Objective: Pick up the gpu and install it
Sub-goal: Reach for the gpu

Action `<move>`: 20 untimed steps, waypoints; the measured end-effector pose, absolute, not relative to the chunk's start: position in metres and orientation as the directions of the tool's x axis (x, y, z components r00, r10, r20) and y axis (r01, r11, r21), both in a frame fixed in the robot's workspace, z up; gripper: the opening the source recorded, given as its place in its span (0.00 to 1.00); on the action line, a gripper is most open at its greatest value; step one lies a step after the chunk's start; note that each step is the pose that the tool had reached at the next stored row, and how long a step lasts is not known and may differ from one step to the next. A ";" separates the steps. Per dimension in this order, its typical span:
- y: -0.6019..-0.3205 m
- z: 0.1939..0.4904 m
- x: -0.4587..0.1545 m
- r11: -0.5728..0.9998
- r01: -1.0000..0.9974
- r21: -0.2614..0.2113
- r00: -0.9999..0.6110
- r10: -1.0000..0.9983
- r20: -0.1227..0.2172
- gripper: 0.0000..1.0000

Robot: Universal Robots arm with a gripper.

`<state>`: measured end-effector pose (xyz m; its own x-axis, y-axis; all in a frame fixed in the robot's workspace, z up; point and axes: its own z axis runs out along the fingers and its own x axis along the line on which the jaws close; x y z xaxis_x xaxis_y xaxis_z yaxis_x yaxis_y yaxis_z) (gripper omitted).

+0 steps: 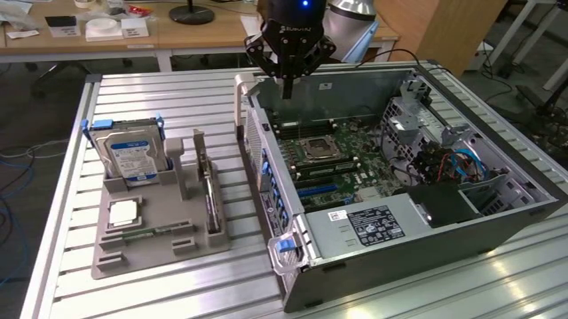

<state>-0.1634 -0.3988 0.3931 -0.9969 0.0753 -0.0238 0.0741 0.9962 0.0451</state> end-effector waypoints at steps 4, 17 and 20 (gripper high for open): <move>-0.399 0.393 -0.165 0.996 0.074 0.045 -0.997 0.076 -0.024 0.11; -0.399 0.393 -0.177 0.996 0.074 0.045 -0.997 0.075 -0.024 0.11; -0.399 0.393 -0.179 0.996 0.074 0.045 -0.997 0.075 -0.024 0.11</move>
<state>-0.1793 -0.3988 0.3931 -0.9969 0.0754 -0.0239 0.0742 0.9962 0.0451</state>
